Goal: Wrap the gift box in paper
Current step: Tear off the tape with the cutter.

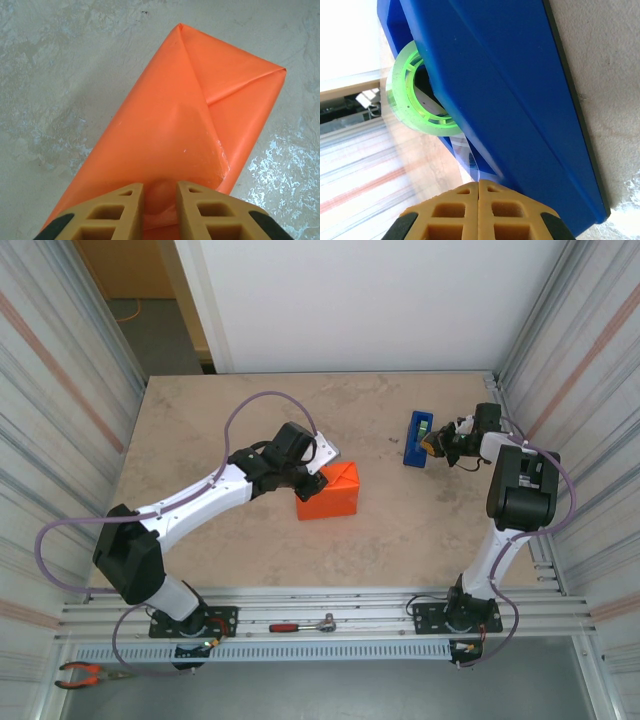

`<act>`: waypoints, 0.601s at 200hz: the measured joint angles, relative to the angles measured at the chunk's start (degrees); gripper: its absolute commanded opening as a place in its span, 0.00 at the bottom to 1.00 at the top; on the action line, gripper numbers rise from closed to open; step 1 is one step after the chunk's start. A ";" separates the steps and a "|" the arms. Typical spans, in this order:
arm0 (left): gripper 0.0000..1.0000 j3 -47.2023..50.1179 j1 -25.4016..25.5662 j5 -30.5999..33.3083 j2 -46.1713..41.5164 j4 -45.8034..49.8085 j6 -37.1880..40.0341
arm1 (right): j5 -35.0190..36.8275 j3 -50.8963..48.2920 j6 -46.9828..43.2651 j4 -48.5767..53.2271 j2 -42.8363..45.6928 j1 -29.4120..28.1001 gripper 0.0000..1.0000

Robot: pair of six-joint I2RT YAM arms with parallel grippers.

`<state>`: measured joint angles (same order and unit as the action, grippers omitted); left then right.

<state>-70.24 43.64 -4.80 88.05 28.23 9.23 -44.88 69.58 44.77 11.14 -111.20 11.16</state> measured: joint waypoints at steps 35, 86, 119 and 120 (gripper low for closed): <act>0.24 0.02 0.00 -0.02 0.00 -0.04 0.02 | -0.17 -1.36 1.49 -0.85 2.73 -0.07 0.00; 0.24 0.04 -0.02 -0.02 0.00 -0.04 0.00 | -0.17 -3.85 3.91 -3.19 6.38 -0.39 0.00; 0.24 0.04 -0.02 -0.02 0.00 -0.07 0.00 | -0.17 -7.39 6.19 -4.81 8.96 -0.44 0.00; 0.24 0.04 0.00 -0.02 0.00 -0.07 0.00 | -0.17 -7.56 6.34 -4.92 9.03 -0.44 0.00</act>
<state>-70.19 43.64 -4.82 88.05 28.16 9.23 -45.06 62.02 51.11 6.22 -102.17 10.72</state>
